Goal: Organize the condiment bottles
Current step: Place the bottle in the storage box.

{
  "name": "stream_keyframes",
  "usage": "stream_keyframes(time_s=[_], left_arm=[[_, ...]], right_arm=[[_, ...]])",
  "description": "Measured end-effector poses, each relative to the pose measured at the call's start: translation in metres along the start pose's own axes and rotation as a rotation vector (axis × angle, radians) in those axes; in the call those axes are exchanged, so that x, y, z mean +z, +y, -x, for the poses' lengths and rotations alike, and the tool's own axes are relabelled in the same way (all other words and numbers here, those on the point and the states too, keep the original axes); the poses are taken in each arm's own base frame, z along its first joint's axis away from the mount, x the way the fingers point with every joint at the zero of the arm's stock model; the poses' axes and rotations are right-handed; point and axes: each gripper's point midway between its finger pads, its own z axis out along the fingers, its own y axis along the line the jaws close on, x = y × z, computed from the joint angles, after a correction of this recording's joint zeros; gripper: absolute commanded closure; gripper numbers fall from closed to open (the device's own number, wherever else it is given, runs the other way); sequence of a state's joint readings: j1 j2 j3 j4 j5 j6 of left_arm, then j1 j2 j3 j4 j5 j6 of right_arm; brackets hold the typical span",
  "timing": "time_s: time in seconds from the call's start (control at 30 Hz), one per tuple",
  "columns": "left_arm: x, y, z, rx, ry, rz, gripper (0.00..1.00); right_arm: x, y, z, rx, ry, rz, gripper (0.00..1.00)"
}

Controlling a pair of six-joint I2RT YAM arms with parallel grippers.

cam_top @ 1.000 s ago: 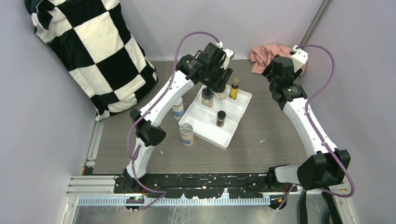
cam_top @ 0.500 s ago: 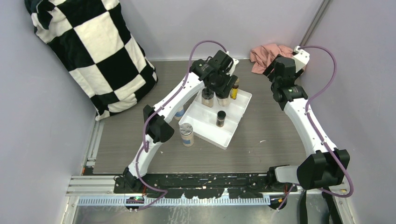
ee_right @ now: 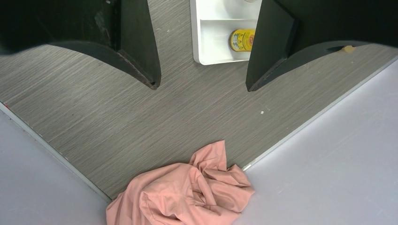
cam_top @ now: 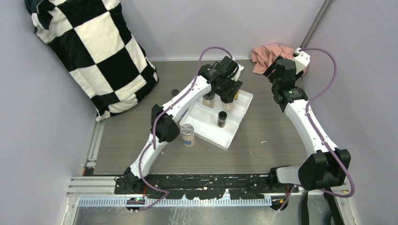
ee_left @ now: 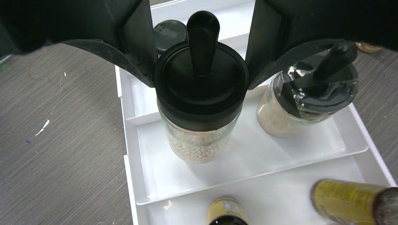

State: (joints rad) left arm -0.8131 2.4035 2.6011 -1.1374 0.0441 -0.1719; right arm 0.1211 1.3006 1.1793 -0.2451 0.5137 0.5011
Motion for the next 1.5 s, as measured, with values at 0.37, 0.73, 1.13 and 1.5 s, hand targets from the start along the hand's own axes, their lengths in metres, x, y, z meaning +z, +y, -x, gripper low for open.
stream_keyframes(time_s=[0.37,0.73,1.13,1.5], left_arm=[[0.017,-0.005,-0.006,0.023,0.017,-0.010,1.00],[0.041,-0.008,-0.014,0.042,0.040,-0.014,1.00],[0.046,-0.005,-0.017,0.077,0.044,0.030,0.96],[0.045,-0.005,-0.018,0.098,0.045,0.065,0.57]], right_arm=[[0.006,-0.013,0.000,0.012,-0.011,-0.034,0.27],[0.014,-0.028,0.008,0.052,-0.037,-0.073,0.27],[0.014,-0.027,0.008,0.066,-0.036,-0.063,0.27],[0.014,-0.026,0.008,0.067,-0.036,-0.059,0.27]])
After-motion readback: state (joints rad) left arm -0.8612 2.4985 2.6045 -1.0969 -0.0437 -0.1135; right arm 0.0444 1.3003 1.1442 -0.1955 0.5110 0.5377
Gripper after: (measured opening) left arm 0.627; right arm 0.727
